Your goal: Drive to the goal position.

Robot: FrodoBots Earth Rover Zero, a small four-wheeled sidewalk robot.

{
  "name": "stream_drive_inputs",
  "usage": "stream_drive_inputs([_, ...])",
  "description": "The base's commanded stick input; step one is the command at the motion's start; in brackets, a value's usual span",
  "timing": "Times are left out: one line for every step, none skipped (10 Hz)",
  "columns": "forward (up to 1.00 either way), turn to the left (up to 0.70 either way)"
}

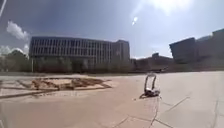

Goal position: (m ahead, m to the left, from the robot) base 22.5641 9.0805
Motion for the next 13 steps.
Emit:
stream_drive_inputs([0.70,0.05])
stream_drive_inputs([0.70,0.05])
stream_drive_inputs([0.70,0.05])
stream_drive_inputs([0.70,0.05])
stream_drive_inputs([0.70,0.05])
stream_drive_inputs([0.70,0.05])
stream_drive_inputs([0.70,0.05])
stream_drive_inputs([0.70,0.05])
stream_drive_inputs([0.70,0.05])
stream_drive_inputs([0.70,0.05])
stream_drive_inputs([0.70,0.05])
stream_drive_inputs([0.70,0.05])
stream_drive_inputs([0.70,0.05])
